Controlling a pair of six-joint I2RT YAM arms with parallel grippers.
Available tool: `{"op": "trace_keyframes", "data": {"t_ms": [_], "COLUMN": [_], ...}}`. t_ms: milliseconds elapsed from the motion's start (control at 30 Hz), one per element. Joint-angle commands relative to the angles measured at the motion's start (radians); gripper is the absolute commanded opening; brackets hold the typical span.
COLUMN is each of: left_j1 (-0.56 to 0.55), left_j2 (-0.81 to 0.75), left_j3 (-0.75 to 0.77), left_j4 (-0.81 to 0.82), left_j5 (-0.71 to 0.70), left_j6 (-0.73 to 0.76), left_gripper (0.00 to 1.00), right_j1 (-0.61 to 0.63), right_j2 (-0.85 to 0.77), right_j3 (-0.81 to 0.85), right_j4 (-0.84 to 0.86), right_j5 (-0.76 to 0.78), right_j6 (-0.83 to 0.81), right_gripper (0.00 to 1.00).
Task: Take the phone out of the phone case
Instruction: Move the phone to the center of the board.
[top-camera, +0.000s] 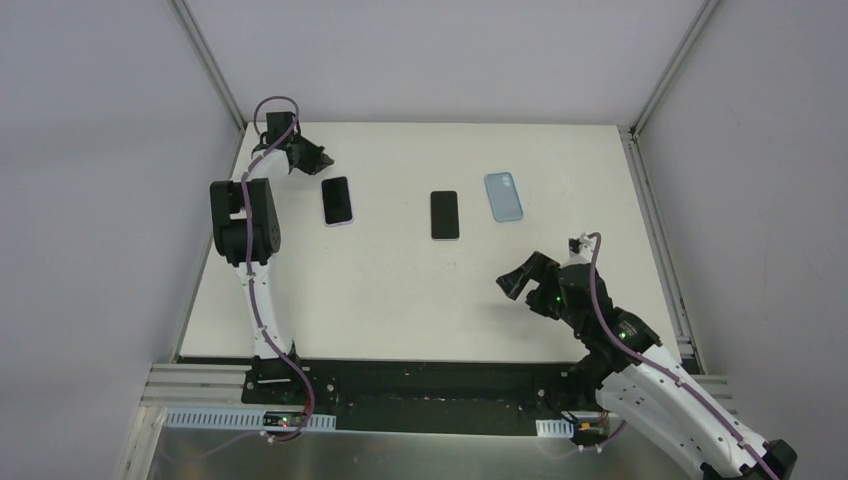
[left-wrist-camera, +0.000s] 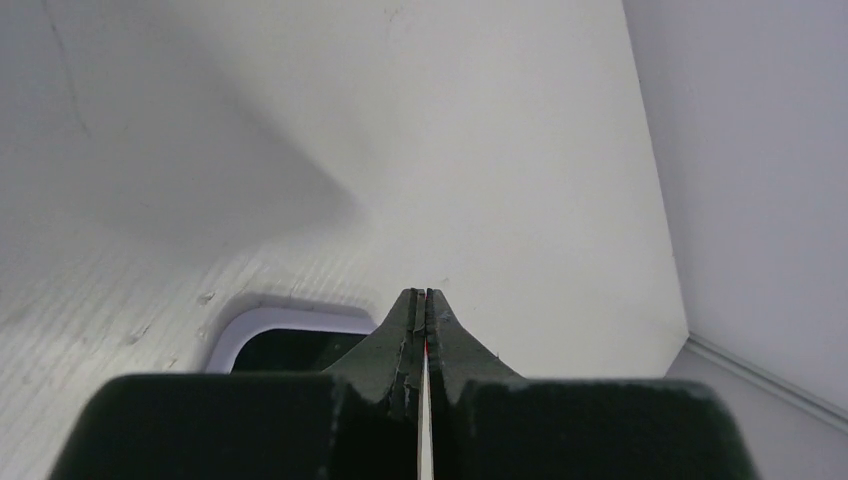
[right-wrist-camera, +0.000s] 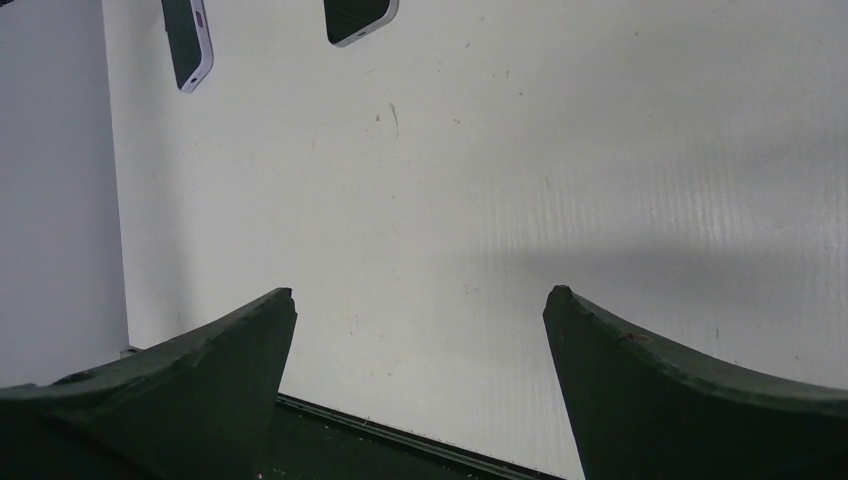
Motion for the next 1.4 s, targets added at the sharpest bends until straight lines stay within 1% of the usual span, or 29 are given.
{"op": "trace_keyframes", "data": {"t_ms": [0, 133, 367, 467, 533, 833, 1100, 1133, 1367], "left_j1": [0.004, 0.005, 0.01, 0.01, 0.005, -0.035, -0.089, -0.116, -0.195], "left_j2": [0.033, 0.013, 0.005, 0.014, 0.005, -0.102, -0.189, -0.207, -0.294], "left_j3": [-0.026, -0.103, -0.168, -0.188, -0.204, -0.372, -0.506, -0.53, -0.698], "left_j4": [0.12, 0.178, 0.18, 0.181, 0.181, 0.18, 0.183, 0.184, 0.228], "left_j5": [0.061, 0.038, -0.018, -0.01, 0.0, 0.012, 0.028, 0.023, 0.02], "left_j6": [-0.138, -0.201, -0.272, -0.289, -0.285, -0.266, -0.238, -0.232, -0.218], "left_gripper": [0.0, 0.0, 0.0, 0.0, 0.0, 0.0, 0.0, 0.0, 0.0], "right_j1": [-0.008, -0.015, -0.02, -0.019, -0.019, -0.024, -0.026, -0.026, -0.025], "right_j2": [-0.006, -0.015, -0.031, -0.042, -0.048, -0.038, -0.105, -0.114, -0.14], "right_j3": [0.034, 0.028, 0.025, 0.024, 0.022, 0.029, 0.009, 0.007, -0.016], "right_j4": [0.038, 0.042, 0.038, 0.029, 0.029, 0.047, 0.026, 0.023, 0.031], "right_j5": [-0.006, -0.004, -0.017, -0.012, -0.007, -0.027, -0.027, -0.027, -0.047], "right_j6": [-0.008, -0.006, -0.005, -0.006, -0.006, 0.0, 0.019, 0.022, 0.036], "right_gripper": [0.99, 0.99, 0.99, 0.99, 0.99, 0.99, 0.99, 0.99, 0.99]}}
